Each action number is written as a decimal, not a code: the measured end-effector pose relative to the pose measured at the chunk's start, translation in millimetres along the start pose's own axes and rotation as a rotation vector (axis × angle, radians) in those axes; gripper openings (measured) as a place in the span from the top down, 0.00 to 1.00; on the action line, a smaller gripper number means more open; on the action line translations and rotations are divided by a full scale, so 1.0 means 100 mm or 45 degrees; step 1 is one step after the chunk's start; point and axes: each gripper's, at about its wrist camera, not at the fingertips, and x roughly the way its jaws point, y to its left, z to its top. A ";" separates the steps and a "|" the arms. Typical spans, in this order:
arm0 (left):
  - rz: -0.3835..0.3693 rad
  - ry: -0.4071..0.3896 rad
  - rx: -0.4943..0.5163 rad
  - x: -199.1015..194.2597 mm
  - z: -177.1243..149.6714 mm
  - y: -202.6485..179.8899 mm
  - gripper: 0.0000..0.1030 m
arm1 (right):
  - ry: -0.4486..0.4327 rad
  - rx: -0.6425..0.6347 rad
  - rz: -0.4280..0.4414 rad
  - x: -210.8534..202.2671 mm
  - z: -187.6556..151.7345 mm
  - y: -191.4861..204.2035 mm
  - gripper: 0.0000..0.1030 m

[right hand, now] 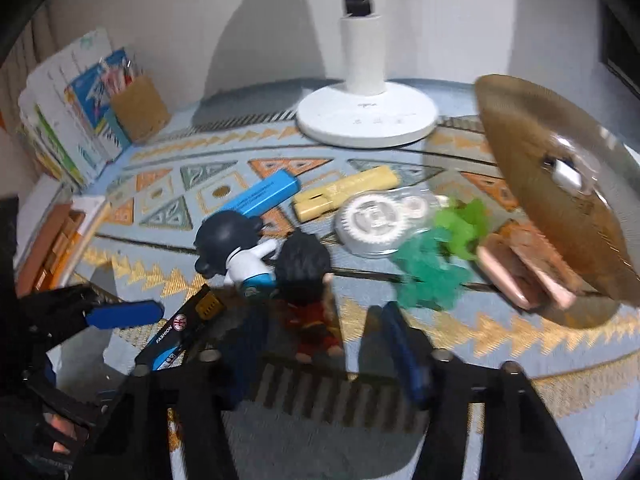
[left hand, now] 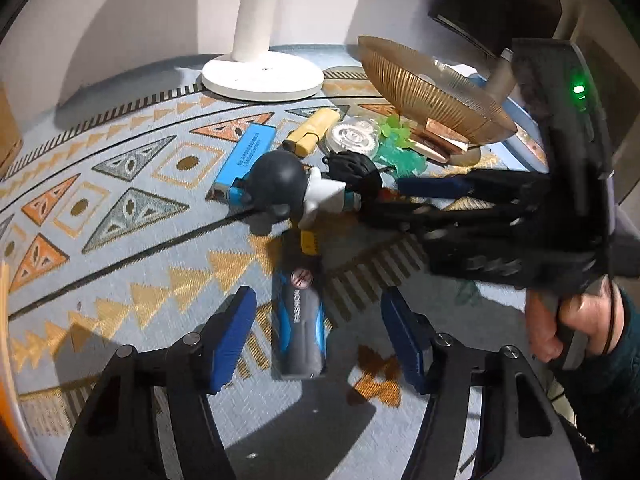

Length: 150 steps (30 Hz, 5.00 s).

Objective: Organize rigid objects
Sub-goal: 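Grasp the black-and-blue lighter with the left gripper while the right grasps the red-clothed figure, then carry both items over the amber bowl and open both grippers to drop them, then move both grippers back toward the toys on the mat, then lower both grippers toward the black-and-white figure and green jelly toy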

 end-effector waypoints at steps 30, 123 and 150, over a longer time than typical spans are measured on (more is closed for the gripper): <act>-0.008 -0.460 -0.045 -1.21 0.17 -0.63 0.81 | -0.432 0.371 -0.026 -1.63 -0.41 -0.73 0.72; 0.505 -0.196 -0.376 -0.21 -0.16 0.15 0.01 | 0.001 0.148 -0.305 -0.04 -0.19 -0.44 0.00; 0.501 -0.097 -0.352 -0.07 -0.15 0.13 0.01 | -0.049 0.146 -0.288 -0.05 -0.23 -0.43 0.00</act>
